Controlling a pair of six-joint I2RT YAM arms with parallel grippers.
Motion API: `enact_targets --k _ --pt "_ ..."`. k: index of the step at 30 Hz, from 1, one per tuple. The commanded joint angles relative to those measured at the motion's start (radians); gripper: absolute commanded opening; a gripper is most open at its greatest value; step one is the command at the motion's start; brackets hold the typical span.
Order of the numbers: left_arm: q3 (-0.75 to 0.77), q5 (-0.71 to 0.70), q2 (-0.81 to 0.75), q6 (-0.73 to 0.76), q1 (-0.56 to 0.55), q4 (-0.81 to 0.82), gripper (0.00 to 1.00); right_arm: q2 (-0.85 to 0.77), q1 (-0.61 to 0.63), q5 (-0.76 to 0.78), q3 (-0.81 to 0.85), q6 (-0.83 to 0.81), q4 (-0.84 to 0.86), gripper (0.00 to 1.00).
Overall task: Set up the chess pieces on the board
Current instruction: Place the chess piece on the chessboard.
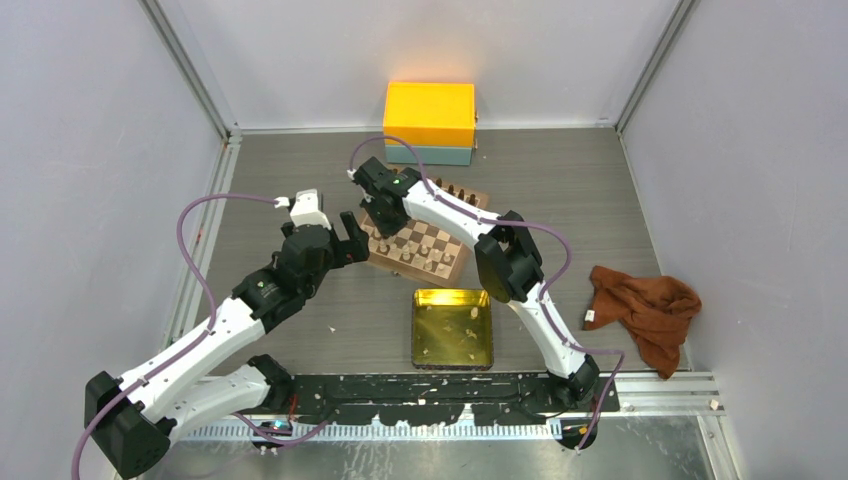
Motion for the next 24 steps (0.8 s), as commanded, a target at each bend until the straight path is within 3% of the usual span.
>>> enact_targets --k 1,8,11,24 --pt "0.01 -0.008 -0.003 0.007 -0.003 0.034 1.0 -0.039 0.007 0.016 0.042 -0.019 0.01 0.24" --pt "0.008 -0.009 -0.004 0.007 -0.003 0.033 1.0 -0.033 0.006 0.004 0.039 -0.016 0.009 0.25" --pt "0.007 -0.009 -0.003 0.006 -0.003 0.033 1.0 -0.035 0.006 -0.003 0.039 -0.017 0.012 0.34" --pt "0.008 -0.007 -0.004 0.005 -0.004 0.027 1.0 -0.052 0.006 -0.002 0.042 -0.018 0.018 0.36"
